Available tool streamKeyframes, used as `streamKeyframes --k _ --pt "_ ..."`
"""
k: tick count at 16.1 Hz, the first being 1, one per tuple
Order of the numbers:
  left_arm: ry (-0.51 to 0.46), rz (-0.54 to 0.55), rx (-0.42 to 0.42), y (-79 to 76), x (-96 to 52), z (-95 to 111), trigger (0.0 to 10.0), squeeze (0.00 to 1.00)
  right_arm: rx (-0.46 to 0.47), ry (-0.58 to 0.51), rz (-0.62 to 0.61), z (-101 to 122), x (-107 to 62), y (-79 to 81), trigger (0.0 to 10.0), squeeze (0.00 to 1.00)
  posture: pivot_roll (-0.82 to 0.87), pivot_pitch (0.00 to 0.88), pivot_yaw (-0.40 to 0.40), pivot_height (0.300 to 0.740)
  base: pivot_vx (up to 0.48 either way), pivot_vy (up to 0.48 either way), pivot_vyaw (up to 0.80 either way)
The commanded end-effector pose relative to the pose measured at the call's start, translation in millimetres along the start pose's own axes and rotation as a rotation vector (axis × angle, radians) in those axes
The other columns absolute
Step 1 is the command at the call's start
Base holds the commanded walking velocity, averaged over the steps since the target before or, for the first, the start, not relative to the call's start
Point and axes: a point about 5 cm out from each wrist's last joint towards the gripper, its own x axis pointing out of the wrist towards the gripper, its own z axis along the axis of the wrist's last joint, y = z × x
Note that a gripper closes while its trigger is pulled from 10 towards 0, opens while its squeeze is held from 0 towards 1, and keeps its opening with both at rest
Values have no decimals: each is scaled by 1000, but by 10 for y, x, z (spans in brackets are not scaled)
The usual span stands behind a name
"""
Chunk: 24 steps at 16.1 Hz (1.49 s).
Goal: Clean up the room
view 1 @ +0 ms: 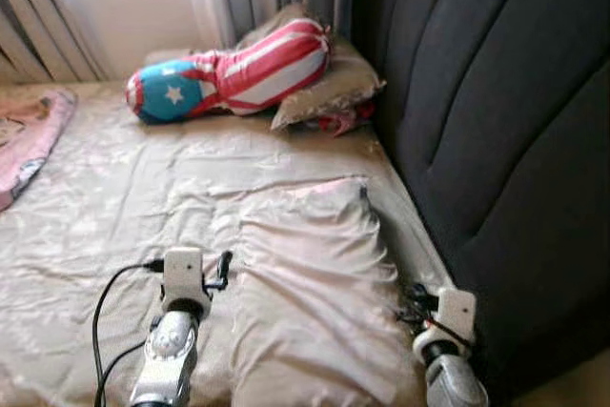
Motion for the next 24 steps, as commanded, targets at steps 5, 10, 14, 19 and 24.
streamKeyframes --k 5,10,14,19,24 --pt "9 -10 -20 -48 1 2 10000 0 24 -14 -15 28 -4 -44 10000 0 -24 0 42 740 50 -223 408" --pt "6 -16 -45 -71 -6 5 10000 0 8 5 14 18 1 -37 10000 0 -27 0 40 740 0 0 0" --pt "6 -16 -53 -67 -13 7 10000 0 14 5 18 17 3 -19 10000 0 -25 0 39 740 0 240 0" --pt "2 -17 -48 -64 -7 25 10000 0 16 9 28 16 10 -1 10000 0 -24 0 39 740 0 82 0" --pt "5 -24 -53 -74 -8 33 10000 0 -7 14 47 5 4 23 10000 0 -22 0 39 740 0 0 110"
